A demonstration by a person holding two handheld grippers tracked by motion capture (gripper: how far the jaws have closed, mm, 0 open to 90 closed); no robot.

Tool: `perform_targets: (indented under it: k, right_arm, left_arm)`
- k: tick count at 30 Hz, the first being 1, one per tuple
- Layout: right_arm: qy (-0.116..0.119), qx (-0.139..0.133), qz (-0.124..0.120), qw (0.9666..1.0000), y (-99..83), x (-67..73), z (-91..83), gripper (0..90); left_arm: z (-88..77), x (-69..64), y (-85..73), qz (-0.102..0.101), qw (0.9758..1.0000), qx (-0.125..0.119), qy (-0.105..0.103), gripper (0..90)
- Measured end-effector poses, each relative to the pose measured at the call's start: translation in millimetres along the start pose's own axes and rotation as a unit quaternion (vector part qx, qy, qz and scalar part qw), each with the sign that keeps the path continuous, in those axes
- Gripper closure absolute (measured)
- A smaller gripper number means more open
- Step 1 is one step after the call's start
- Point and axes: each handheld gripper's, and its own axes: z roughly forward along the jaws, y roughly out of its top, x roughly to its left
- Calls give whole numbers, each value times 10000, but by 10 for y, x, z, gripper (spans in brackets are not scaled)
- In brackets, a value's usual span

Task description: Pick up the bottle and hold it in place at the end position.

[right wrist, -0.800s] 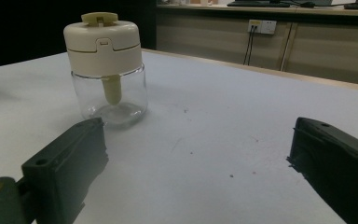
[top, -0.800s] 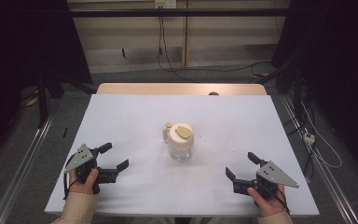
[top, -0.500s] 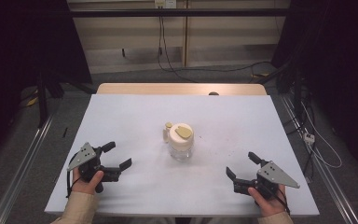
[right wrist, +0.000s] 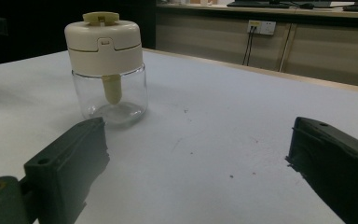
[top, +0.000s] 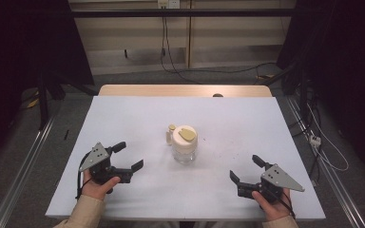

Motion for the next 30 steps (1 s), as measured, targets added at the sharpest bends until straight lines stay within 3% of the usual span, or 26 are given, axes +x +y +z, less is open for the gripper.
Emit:
perform_targets:
  k: [12,30]
  right_arm:
    - [25,13,-27,10000,0,7,2,41]
    - [10,-25,-16,10000,3,11,-6,41]
  left_arm:
    - [215,-149,73,89,9998,92,-183,23]
    - [499,-316,76,92,9987,454,-194,29]
